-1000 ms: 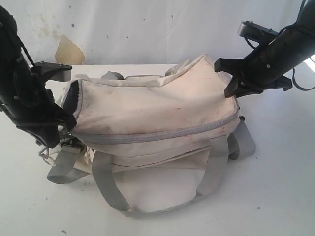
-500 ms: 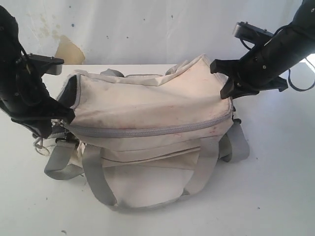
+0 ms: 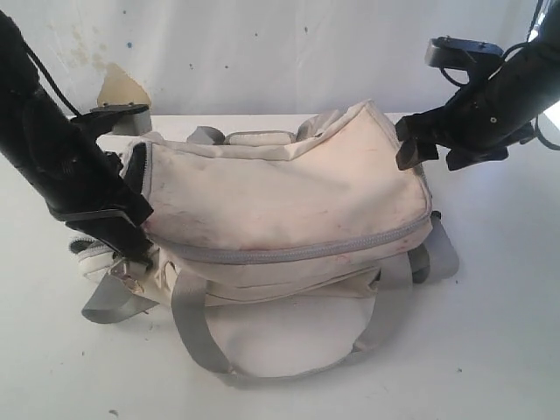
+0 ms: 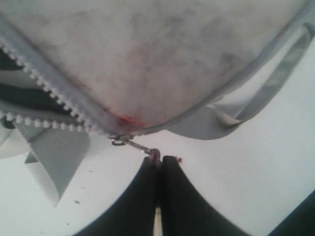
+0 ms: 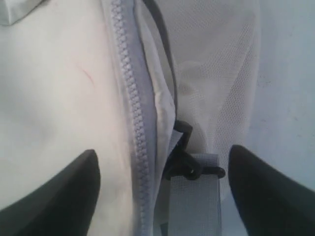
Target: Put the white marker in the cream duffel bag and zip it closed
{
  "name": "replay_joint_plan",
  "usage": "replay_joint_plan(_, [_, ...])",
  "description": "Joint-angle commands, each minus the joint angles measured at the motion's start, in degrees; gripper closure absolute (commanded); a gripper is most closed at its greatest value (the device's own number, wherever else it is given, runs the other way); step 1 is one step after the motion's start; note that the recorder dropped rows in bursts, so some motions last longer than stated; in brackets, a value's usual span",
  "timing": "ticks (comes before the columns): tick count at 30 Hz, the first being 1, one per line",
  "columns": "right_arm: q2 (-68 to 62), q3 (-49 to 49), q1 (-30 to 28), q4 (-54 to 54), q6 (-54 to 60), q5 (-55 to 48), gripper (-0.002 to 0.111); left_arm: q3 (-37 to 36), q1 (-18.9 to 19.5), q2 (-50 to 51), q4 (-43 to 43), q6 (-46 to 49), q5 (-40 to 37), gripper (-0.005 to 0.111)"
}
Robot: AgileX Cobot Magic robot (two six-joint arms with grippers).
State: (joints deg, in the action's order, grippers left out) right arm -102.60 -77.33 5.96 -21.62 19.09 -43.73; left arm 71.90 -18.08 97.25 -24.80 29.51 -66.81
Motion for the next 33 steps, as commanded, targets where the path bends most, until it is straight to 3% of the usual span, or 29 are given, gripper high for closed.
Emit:
replay_joint_plan(1, [0.94, -0.25, -0.19, -0.73, 0.67, -0.16, 0.043, -0.05, 0.23, -1.83, -3.42, 2.48, -0.95, 0.107])
replay_joint_plan(8, [3.92, -1.36, 2.46, -4.97, 10.13, -4.96, 0.059, 0.16, 0.23, -5.31, -3.42, 5.50, -0.02, 0.107])
replay_joint_plan(16, [4.54, 1.36, 8.43, -13.21, 37.00, -12.82, 0.069, -0.95, 1.48, -5.92, -8.63, 10.05, 0.47, 0.107])
replay_joint_plan(20, [4.54, 4.90, 9.56, -18.41, 46.94, -11.18, 0.069, -1.37, 5.17, -5.92, -16.63, 19.12, -3.15, 0.107])
replay_joint_plan(25, [4.54, 7.74, 9.56, -29.42, 57.46, -10.86, 0.069, -2.20, 9.20, -5.92, -18.89, 21.07, -3.15, 0.107])
replay_joint_plan(28, [4.54, 7.79, 10.16, -31.64, 58.88, -10.86, 0.067, -4.28, 10.00, -5.81, -20.53, 25.97, -3.07, 0.107])
replay_joint_plan(33, [4.54, 7.79, 13.26, -32.21, 59.17, -8.94, 0.054, -6.46, 10.00, -5.81, -23.57, 33.21, -3.15, 0.107])
